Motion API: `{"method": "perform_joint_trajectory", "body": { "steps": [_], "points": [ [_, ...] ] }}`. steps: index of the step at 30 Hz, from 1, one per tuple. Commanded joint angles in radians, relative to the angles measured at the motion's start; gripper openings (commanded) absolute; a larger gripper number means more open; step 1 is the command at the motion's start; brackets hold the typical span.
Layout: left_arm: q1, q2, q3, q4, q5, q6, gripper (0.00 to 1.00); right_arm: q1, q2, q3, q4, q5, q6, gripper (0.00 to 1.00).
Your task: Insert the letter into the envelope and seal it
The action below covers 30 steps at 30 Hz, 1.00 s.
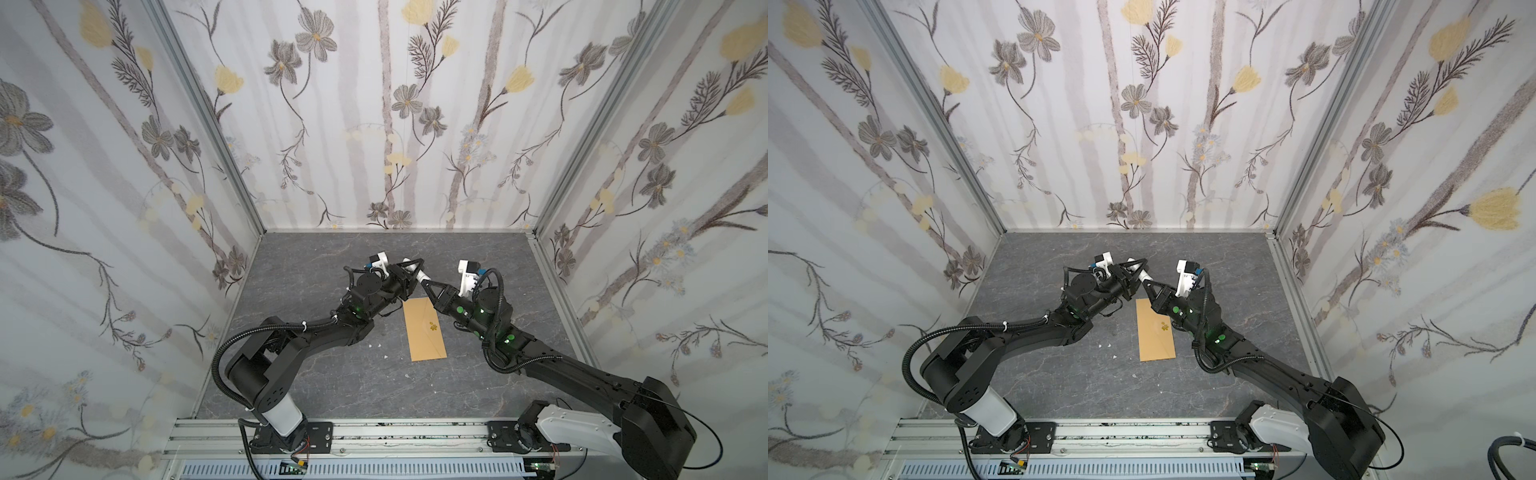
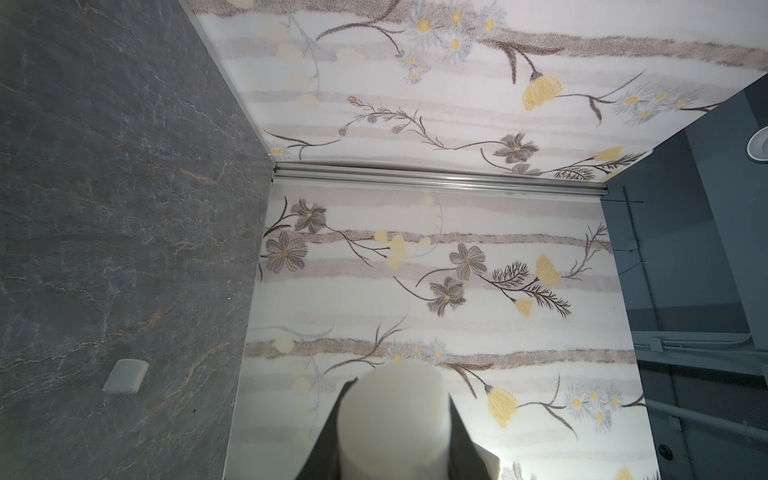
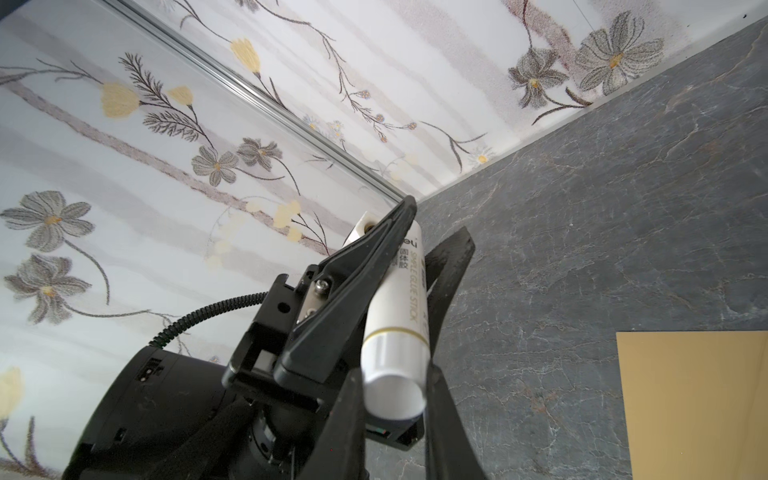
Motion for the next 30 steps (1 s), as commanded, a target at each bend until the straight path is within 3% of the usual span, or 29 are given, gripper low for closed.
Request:
{"method": "perform_joint_trajectory", "body": {
  "steps": [1, 10, 16, 30],
  "points": [
    [-0.006, 0.007, -0.004, 0.036, 0.090, -0.027, 0.00, 0.017, 0.009, 0.041, -0.129, 0.046, -0.122, 0.13],
    [-0.006, 0.007, -0.015, 0.029, 0.165, -0.055, 0.00, 0.090, 0.035, 0.151, -0.382, 0.231, -0.355, 0.11],
    [-0.005, 0.025, 0.004, 0.024, 0.226, -0.062, 0.00, 0.221, 0.076, 0.250, -0.551, 0.409, -0.563, 0.10],
    [-0.005, 0.025, 0.007, 0.015, 0.305, -0.065, 0.00, 0.369, 0.173, 0.337, -0.725, 0.767, -0.864, 0.10]
  ]
}}
